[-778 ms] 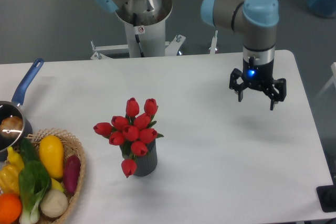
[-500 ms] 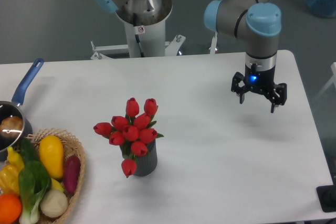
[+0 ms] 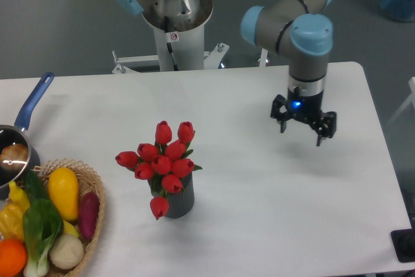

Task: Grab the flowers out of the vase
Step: 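Move the open gripper toward the red tulip bouquet above the vase, then lower the gripper around the tulip stems and close it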

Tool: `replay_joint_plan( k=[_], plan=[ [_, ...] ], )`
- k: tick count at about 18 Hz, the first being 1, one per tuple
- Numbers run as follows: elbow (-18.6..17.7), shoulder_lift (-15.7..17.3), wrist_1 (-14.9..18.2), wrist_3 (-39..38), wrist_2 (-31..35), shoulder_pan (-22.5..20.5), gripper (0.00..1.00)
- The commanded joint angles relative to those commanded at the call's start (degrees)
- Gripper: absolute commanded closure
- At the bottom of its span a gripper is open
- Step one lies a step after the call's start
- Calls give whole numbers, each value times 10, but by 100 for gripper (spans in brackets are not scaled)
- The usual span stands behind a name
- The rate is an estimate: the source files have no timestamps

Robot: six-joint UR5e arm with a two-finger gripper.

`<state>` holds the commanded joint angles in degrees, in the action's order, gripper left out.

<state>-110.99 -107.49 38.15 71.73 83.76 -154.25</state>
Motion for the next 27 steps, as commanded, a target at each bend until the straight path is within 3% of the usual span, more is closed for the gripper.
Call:
replay_joint_plan(
  k=[5, 8, 13, 17, 22, 27],
  plan=[
    [-1, 12, 0, -28, -63, 19, 0],
    [-3, 39, 3, -45, -159, 28, 0],
    [-6, 75, 4, -55, -263, 41, 0],
    [-5, 96, 5, -95, -267, 65, 0],
    [-5, 94, 3, -123, -274, 101, 0],
    [-4, 93, 2, -128, -344, 102, 0]
  ],
)
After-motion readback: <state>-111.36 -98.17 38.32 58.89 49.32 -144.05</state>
